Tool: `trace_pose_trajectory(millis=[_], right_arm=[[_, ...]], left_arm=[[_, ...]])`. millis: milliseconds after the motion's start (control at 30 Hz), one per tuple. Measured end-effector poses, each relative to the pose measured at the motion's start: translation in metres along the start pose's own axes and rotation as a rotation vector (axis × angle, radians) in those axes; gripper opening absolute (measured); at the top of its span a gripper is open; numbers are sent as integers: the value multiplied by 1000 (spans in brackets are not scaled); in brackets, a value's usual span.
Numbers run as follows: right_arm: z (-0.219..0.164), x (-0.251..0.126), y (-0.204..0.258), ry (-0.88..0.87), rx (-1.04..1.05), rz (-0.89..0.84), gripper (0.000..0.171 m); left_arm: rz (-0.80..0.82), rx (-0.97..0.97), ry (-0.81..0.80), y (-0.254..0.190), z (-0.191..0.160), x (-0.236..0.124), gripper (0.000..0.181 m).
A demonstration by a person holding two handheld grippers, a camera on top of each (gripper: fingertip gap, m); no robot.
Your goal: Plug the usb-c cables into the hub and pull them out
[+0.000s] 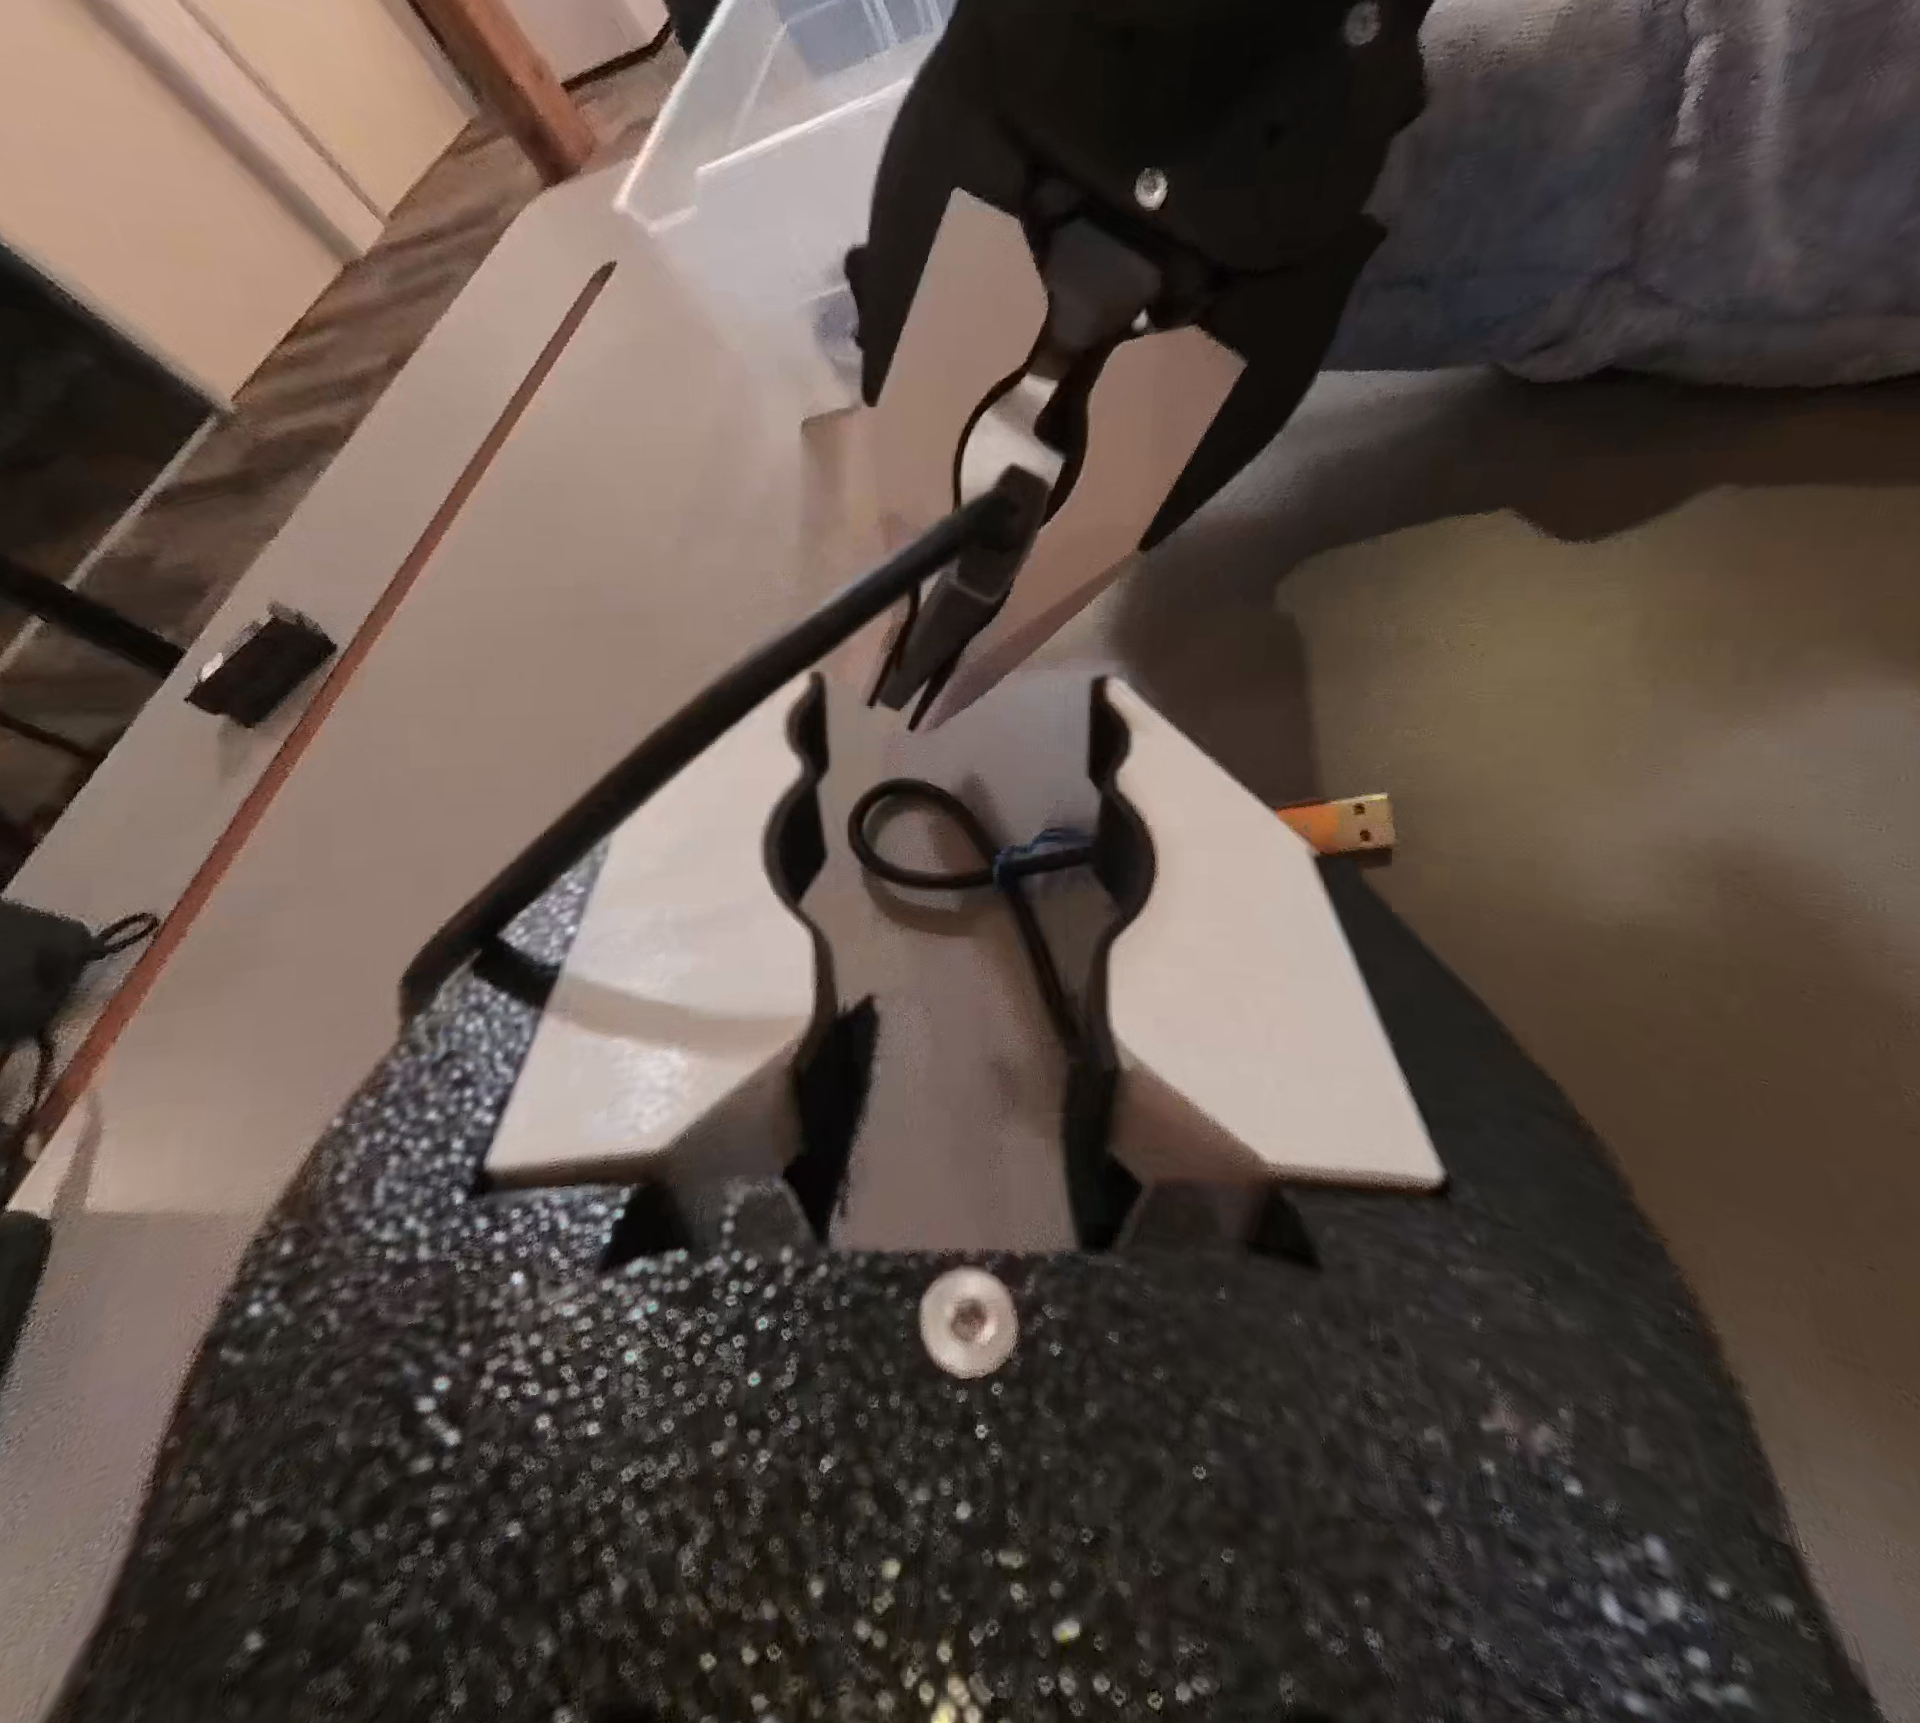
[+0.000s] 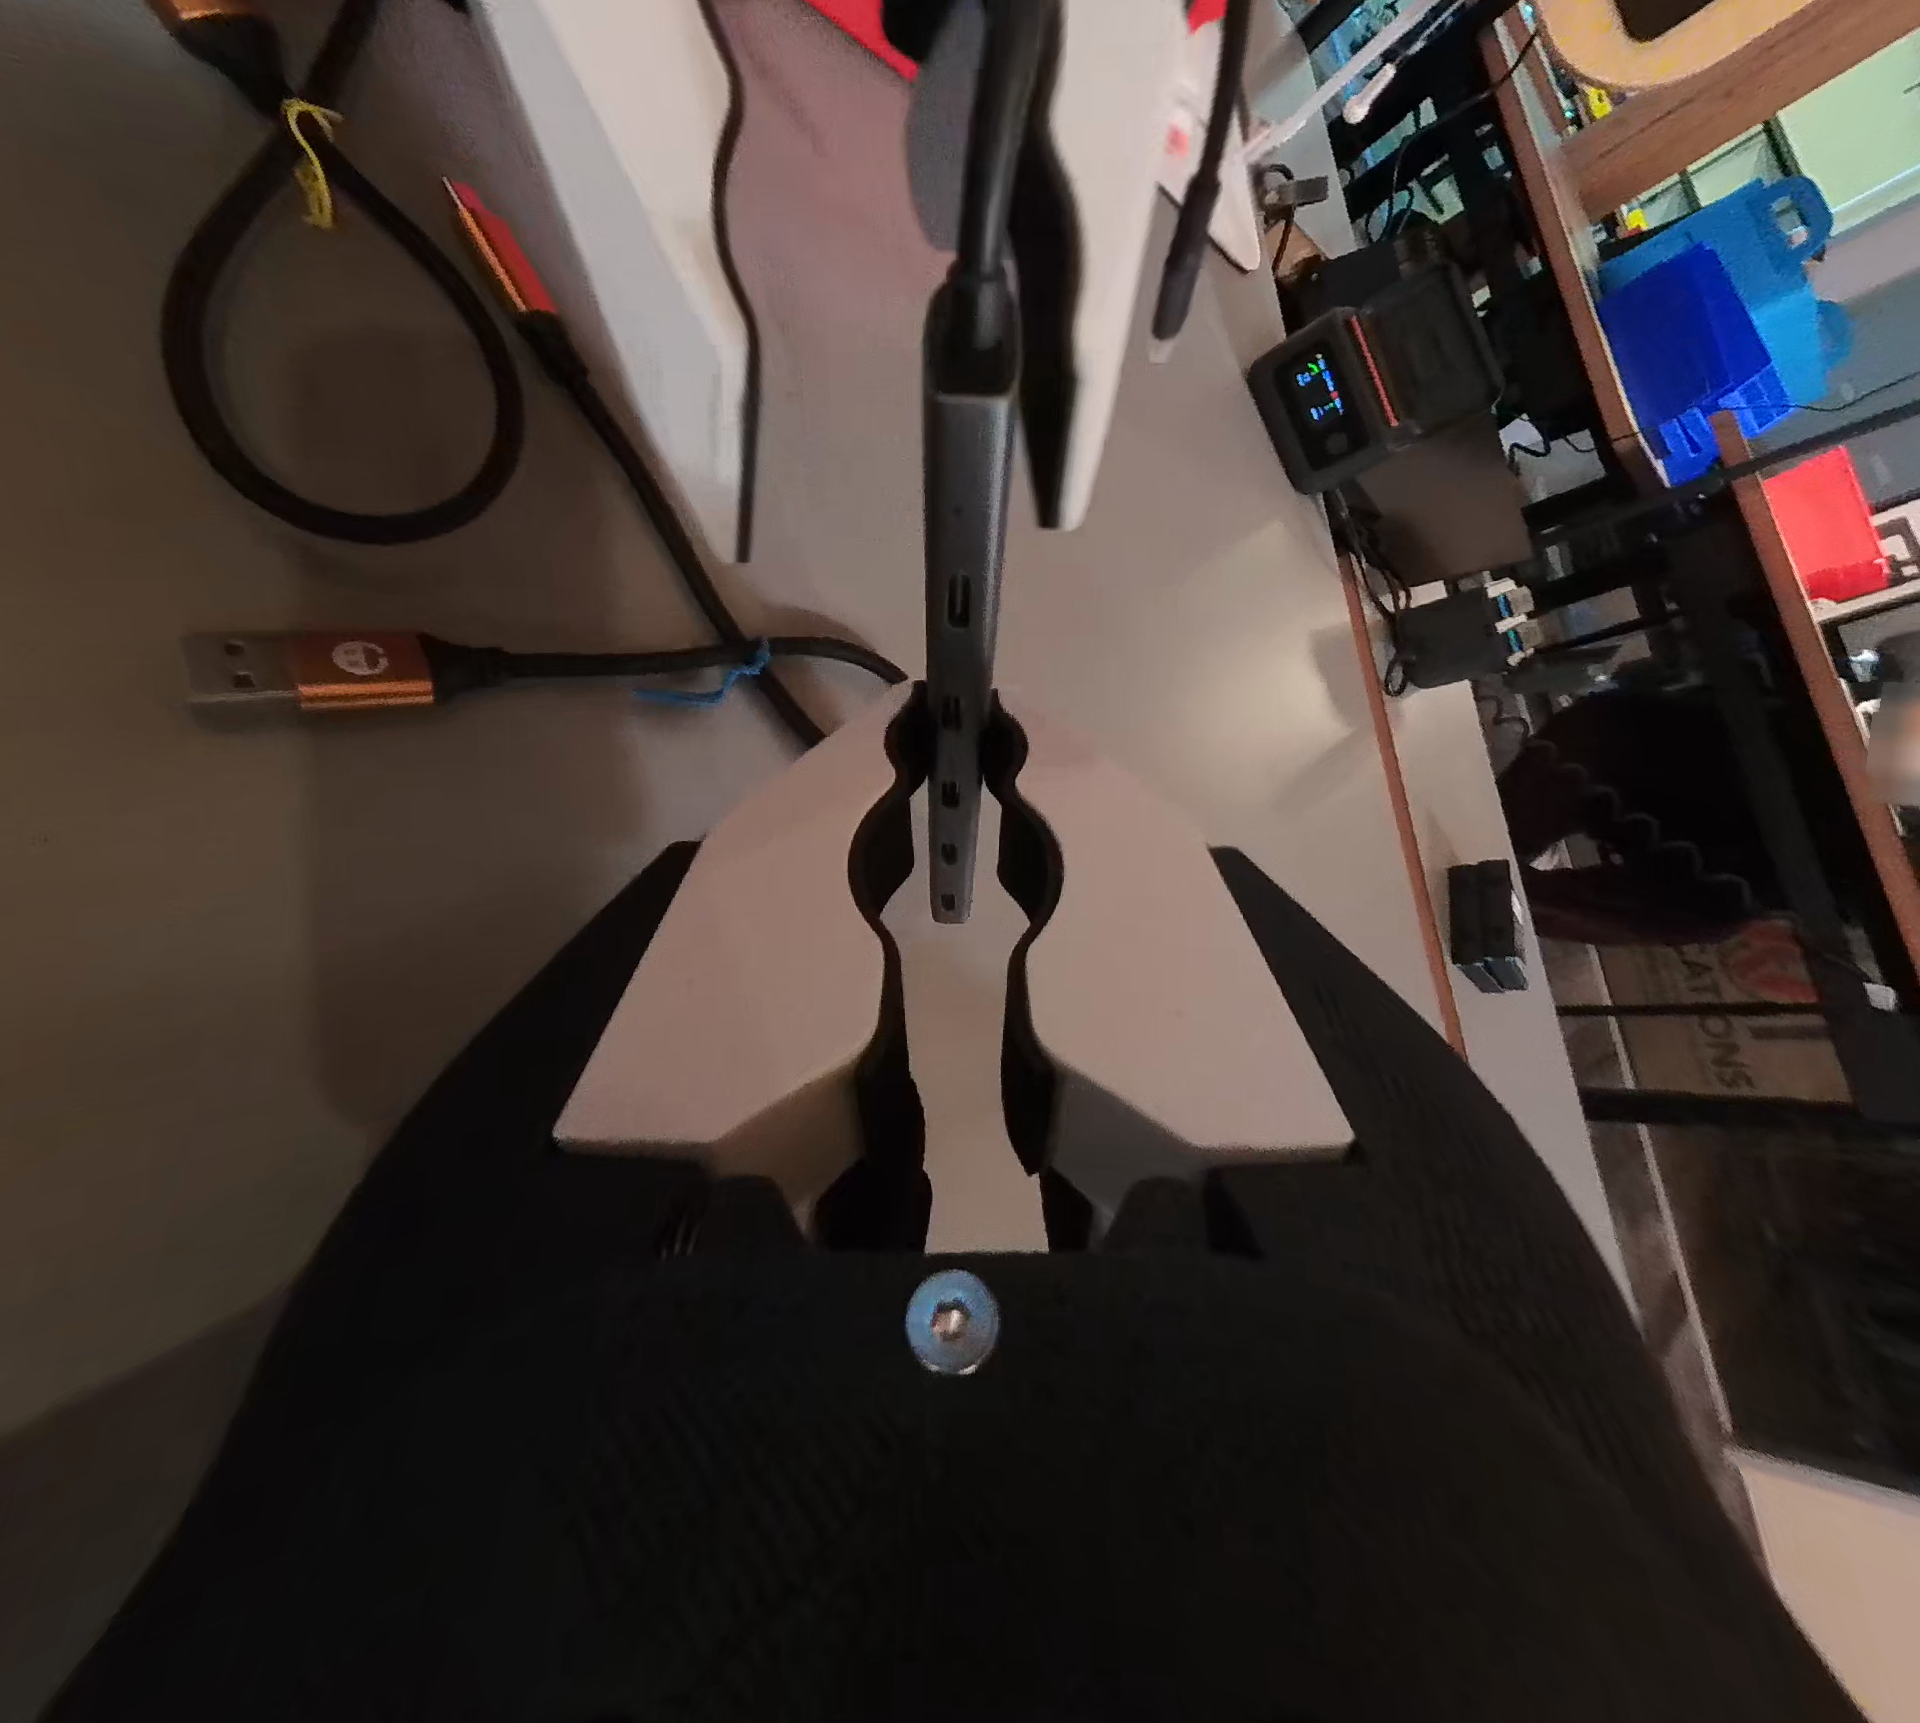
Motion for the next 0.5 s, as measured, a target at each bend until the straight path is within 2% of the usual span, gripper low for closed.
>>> trace_pose_trajectory(millis=[167,333,433,467,500], right_arm=[[6,0,8,-26,10,43,8],[13,2,9,-73,51,25,9],[4,5,4,-35,95,1,29],[0,5,5,-16,103,11,27],[-1,5,5,-24,110,19,11]], left_arm=[[-63,101,-122,-14,20,-5,31],[10,132,-146,-9,23,-12,8],[19,123,-245,-8,31,-24,7],[17,115,-281,-8,33,-29,7],[17,111,-301,-7,34,-32,7]])
Point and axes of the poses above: each gripper's, where its closed fingertips meet, x out along the fingers, z out of its top, y = z × x across the jaws, the point moved 2 cm from there along -x, back along the fingers, and after that the axes turned 14 degrees about -z, right-handed, at the moved point
